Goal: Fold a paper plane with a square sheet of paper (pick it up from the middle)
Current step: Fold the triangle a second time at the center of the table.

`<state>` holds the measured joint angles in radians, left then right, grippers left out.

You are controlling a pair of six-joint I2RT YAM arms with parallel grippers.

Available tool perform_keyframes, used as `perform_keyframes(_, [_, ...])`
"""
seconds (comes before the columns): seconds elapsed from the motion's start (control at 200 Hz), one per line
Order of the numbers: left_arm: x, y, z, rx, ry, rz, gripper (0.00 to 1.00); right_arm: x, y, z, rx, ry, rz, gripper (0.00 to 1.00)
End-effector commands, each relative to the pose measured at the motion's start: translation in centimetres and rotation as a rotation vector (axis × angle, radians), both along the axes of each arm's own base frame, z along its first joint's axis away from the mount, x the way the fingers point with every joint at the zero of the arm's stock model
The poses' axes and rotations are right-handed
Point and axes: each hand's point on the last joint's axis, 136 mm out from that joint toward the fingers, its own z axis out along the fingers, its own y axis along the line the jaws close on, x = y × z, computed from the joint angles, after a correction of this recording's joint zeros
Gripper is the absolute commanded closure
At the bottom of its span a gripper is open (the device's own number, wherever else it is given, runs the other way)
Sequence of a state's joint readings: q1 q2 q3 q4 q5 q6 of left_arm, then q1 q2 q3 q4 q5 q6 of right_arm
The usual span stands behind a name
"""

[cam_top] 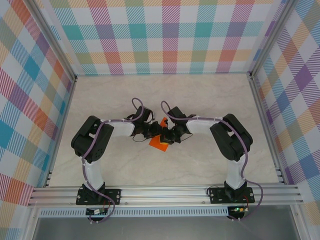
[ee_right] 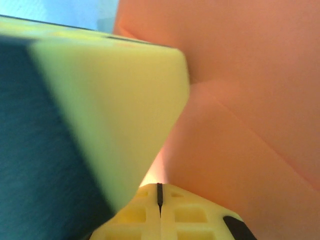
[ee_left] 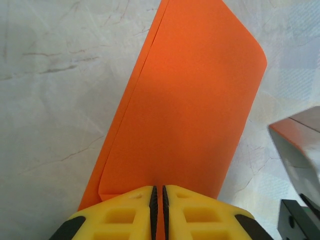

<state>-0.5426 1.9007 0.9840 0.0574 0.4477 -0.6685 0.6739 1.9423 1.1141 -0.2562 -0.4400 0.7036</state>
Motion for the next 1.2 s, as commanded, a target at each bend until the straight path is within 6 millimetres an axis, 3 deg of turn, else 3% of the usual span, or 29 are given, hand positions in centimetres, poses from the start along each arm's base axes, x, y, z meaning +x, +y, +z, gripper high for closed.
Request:
perform_keyframes(0.0, [-1.9, 1.8, -4.1, 0.117, 0.076, 0.013, 0.85, 0.1, -0.5, -2.0, -0.043, 0.036, -0.026, 1.00])
perform_keyframes(0.17, [-1.8, 1.9, -4.0, 0.121, 0.070, 0.020, 0.86, -1.9, -2.4, -4.1, -0.099, 0.087, -0.044, 1.00])
perform_keyframes(0.465, [-1.7, 2.0, -3.9, 0.128, 0.068, 0.028, 0.86, -3.1, -1.9, -0.9, 0.002, 0.065, 0.007, 0.99])
perform_keyframes(0.825, [-1.5, 1.9, -4.0, 0.125, 0.073, 0.032, 0.86, -5.9, -3.2, -2.6, -0.006, 0.121, 0.065, 0.98])
perform_keyframes(0.955, [-1.6, 1.9, -4.0, 0.127, 0.073, 0.033, 0.86, -6.0, -3.2, -2.1, -0.003, 0.107, 0.075, 0.97])
perform_keyframes(1.195, [-1.6, 1.9, -3.9, 0.123, 0.073, 0.031, 0.86, -4.4, -2.1, 1.1, 0.050, 0.025, 0.065, 0.96])
